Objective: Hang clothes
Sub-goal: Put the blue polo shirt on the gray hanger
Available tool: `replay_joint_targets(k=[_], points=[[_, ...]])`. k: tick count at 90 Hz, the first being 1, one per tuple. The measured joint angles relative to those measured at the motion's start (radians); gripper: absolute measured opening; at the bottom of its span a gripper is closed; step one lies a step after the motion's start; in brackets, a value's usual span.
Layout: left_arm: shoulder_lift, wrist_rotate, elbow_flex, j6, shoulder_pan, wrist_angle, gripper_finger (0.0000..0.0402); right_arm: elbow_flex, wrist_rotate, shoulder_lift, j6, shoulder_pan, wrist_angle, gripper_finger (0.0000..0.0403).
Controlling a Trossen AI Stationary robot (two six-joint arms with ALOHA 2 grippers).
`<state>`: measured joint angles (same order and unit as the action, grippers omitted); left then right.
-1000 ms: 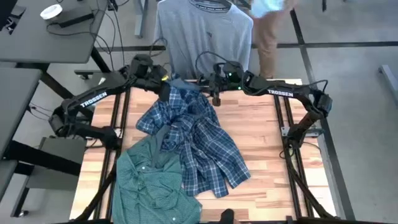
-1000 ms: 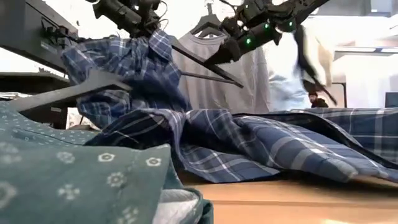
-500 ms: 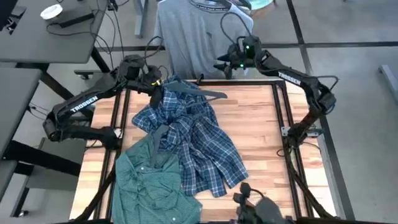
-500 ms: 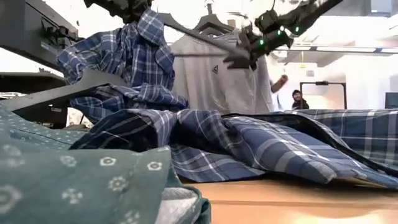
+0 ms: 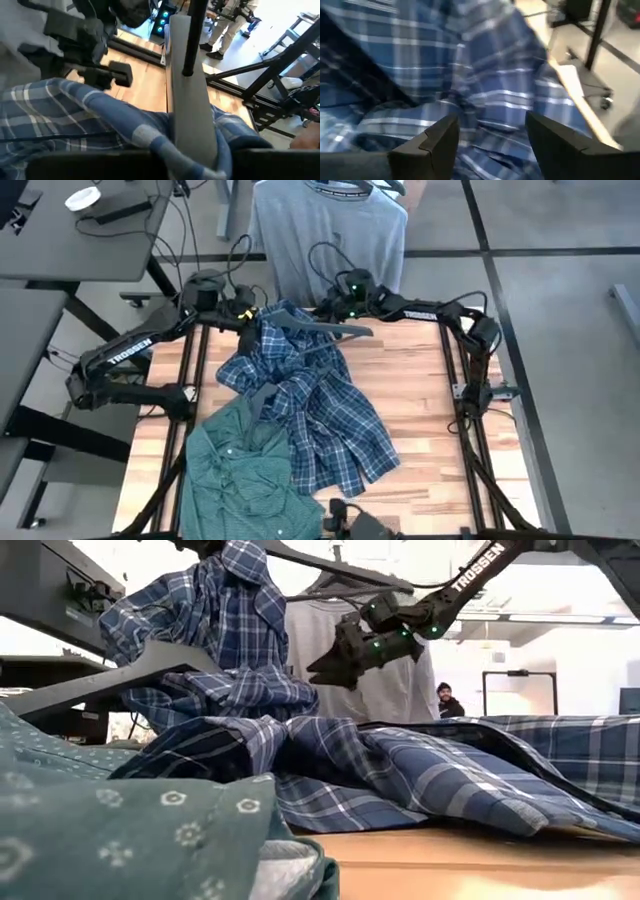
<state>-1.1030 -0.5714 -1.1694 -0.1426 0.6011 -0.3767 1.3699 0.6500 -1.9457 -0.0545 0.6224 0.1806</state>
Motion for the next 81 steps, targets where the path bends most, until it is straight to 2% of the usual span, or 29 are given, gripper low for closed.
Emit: replay_joint_targets(k=[11,26,53,71,81], points=[[0.009,0.000,0.000,0.001,-0.002,0.003,0.0027,0.002,-0.004,-0.002,0.002,-0.039,0.013,0.0207],[0.014,-0.001,0.000,0.001,-0.019,0.039,0.0027,0.002,-0.071,-0.005,0.003,-0.092,0.080,0.0205],[0.013,-0.033,0.000,0.001,-0.033,0.037,0.0027,0.002,-0.295,-0.006,0.062,-0.125,0.177,0.0205],[0.013,-0.045,0.000,-0.001,-0.034,0.037,0.0027,0.002,-0.335,-0.008,0.125,-0.137,0.289,0.0205],[0.013,-0.050,0.000,0.000,-0.034,0.039,0.0027,0.023,-0.385,-0.062,0.170,-0.159,0.297,0.0205]])
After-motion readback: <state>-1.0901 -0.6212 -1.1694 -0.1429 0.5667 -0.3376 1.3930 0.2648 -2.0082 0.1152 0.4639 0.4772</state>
